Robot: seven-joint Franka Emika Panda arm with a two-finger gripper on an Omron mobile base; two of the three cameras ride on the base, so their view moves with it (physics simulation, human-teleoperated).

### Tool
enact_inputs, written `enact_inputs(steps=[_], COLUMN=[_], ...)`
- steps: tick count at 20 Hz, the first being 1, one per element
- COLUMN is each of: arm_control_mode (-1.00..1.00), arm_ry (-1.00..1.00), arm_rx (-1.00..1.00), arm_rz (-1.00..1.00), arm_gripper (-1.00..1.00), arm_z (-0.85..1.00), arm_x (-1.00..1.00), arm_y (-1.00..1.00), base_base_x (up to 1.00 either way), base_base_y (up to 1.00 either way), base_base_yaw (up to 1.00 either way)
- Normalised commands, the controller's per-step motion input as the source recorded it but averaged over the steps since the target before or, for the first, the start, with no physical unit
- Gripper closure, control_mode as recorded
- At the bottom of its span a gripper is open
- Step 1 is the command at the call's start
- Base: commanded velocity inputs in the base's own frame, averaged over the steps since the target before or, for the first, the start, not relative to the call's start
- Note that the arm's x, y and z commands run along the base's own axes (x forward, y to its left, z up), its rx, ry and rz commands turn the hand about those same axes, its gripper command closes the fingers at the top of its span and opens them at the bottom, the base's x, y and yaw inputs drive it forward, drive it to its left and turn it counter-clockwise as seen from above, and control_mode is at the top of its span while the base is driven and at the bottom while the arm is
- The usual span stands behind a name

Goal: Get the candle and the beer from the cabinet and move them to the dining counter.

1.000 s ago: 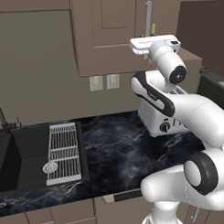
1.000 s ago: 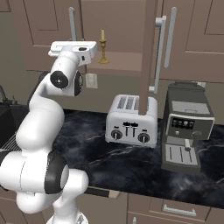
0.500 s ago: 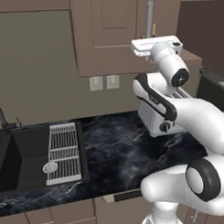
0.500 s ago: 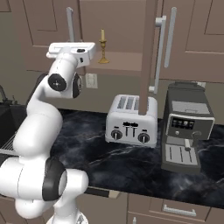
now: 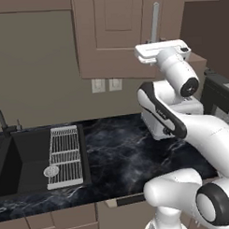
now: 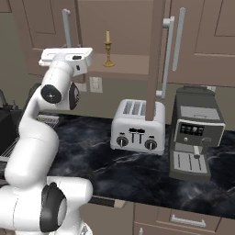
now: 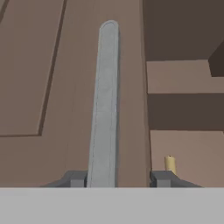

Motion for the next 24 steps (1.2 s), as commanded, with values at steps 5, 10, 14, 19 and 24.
enact_inputs(steps=[5, 10, 14, 19, 24], arm_control_mode=[-1.0, -1.0, -1.0, -1.0, -1.0], arm_ry=[0.01, 0.01, 0.01, 0.01, 0.01], arm_rx=[0.0, 0.0, 0.0, 0.0, 0.0], arm_rz=[0.05, 0.05, 0.05, 0.04, 0.04], arm_gripper=[1.0, 1.0, 1.0, 1.0, 1.0], arm_z=[0.0, 0.0, 0.0, 0.0, 0.0], arm_x=[-0.57, -0.6, -0.62, -0.64, -0.6], arm_y=[0.22, 0.25, 0.29, 0.34, 0.37], base_base_x=[0.0, 0.0, 0.0, 0.0, 0.0], base_base_y=[0.0, 0.0, 0.0, 0.0, 0.0], base_base_yaw=[0.0, 0.0, 0.0, 0.0, 0.0])
